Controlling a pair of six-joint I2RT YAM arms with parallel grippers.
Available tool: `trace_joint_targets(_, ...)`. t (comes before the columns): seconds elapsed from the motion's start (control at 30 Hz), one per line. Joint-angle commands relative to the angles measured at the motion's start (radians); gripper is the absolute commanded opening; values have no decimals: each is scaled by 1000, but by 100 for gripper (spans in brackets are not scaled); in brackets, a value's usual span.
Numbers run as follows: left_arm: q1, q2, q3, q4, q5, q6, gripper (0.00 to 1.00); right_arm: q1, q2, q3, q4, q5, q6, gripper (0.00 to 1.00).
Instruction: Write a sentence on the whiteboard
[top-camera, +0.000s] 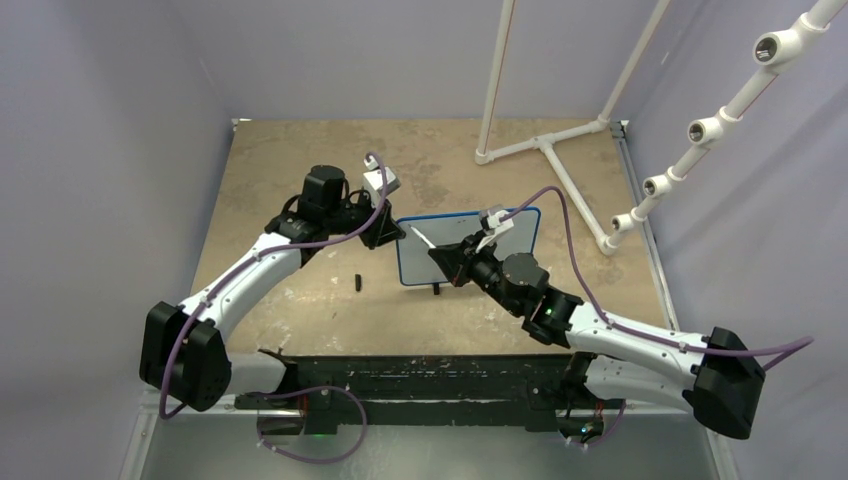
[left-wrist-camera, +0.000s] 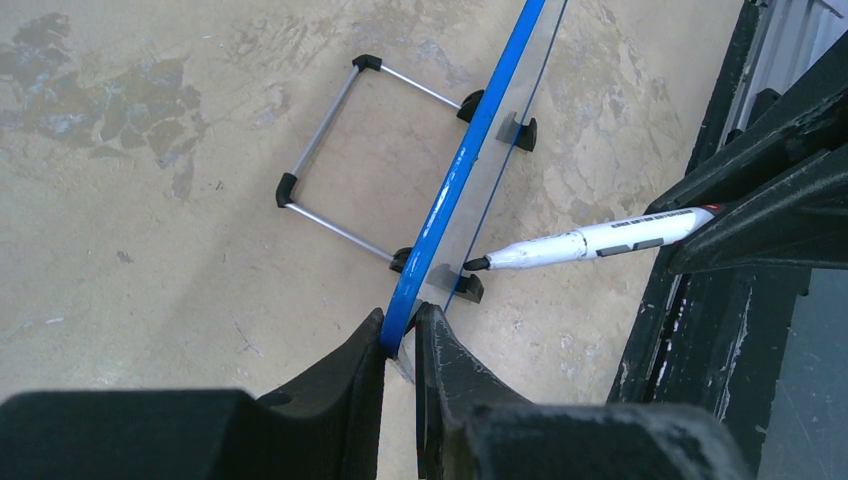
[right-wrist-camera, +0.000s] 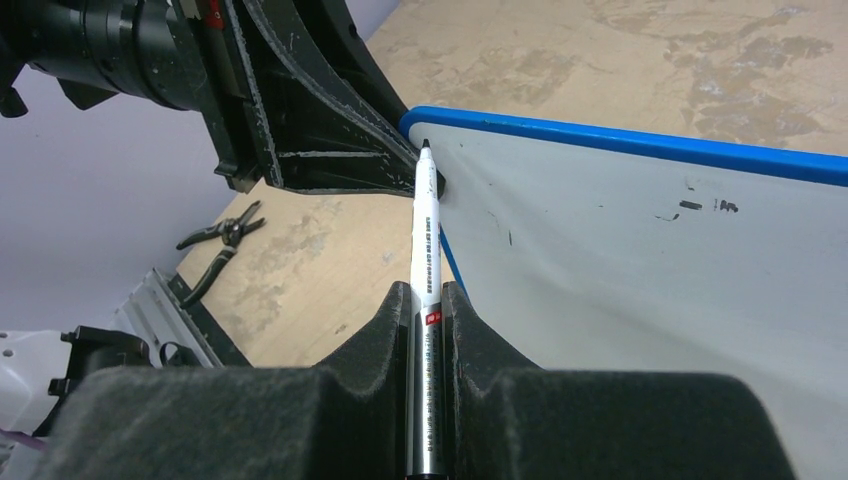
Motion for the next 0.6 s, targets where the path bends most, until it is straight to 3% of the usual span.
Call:
trace_joint_targets(0.0,-6,-23,-12,-2,-51,48,0,7,7,48,31,35,-22,0)
trace_joint_targets(0.57,-14,-28,-13,-11,-47,55,0,12,37,58,22,88,-17,0)
